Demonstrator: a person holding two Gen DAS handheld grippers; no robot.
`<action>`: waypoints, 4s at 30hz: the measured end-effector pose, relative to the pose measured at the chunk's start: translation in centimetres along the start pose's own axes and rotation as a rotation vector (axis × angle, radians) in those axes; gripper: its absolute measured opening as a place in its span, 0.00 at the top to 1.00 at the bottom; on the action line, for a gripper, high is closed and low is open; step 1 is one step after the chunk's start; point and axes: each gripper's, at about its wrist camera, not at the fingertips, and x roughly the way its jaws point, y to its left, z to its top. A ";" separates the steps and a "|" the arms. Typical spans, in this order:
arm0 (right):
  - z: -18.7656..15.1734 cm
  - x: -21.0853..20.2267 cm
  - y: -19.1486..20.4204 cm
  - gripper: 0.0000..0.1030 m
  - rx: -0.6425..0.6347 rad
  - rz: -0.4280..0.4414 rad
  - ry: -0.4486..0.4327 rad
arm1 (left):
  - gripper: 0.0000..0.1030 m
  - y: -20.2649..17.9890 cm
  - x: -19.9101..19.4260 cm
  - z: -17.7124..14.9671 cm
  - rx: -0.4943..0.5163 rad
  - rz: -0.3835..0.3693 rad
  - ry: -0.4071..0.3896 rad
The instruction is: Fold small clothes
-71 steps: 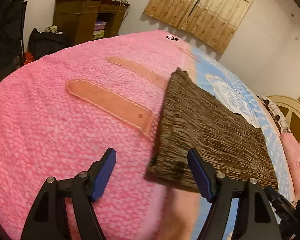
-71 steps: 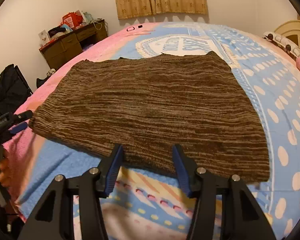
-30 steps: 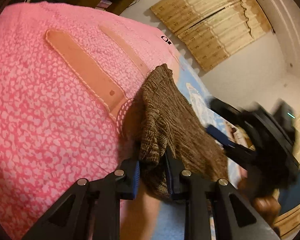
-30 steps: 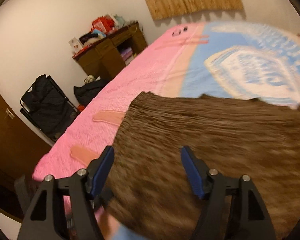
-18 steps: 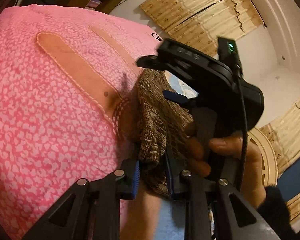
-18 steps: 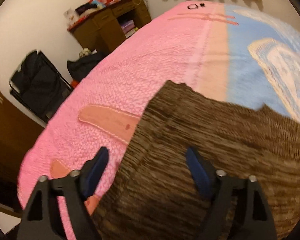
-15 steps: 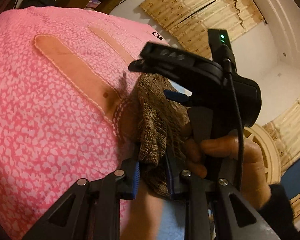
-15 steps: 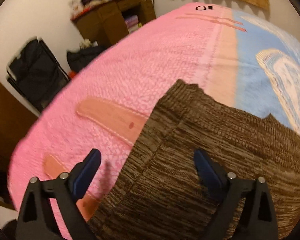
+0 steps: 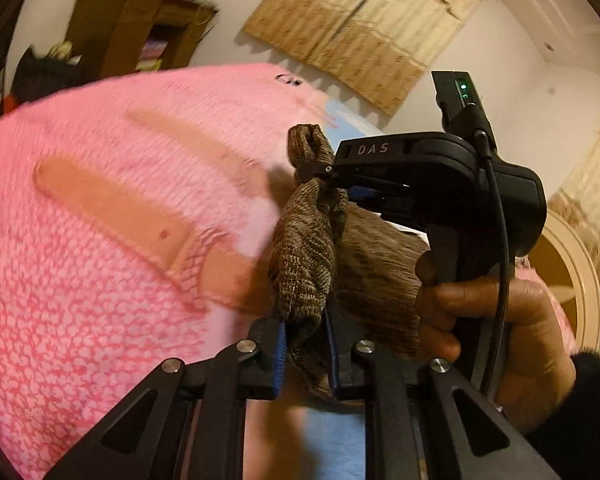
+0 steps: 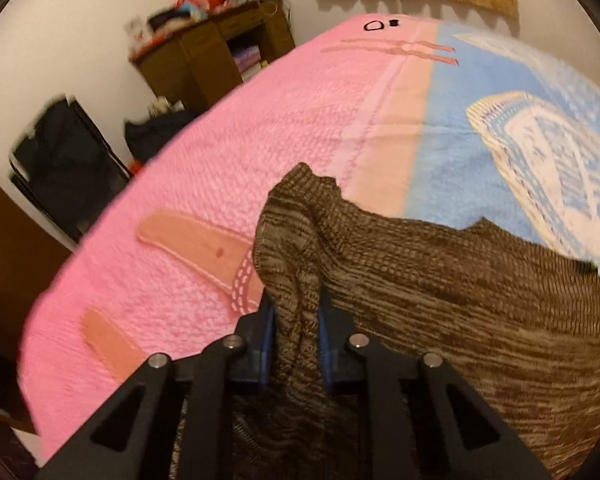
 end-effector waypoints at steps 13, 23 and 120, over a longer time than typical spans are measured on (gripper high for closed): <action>-1.6 -11.1 -11.2 0.80 0.189 0.130 -0.135 | 0.85 -11.8 1.1 -2.2 0.327 -0.155 0.039; -4.6 -16.5 -20.1 0.80 0.226 0.097 -0.191 | 0.85 -21.0 6.3 -6.1 0.491 -0.229 0.115; -6.8 -14.8 -22.5 0.78 0.210 -0.374 -0.180 | 0.35 -13.5 8.7 -0.7 0.349 0.073 0.191</action>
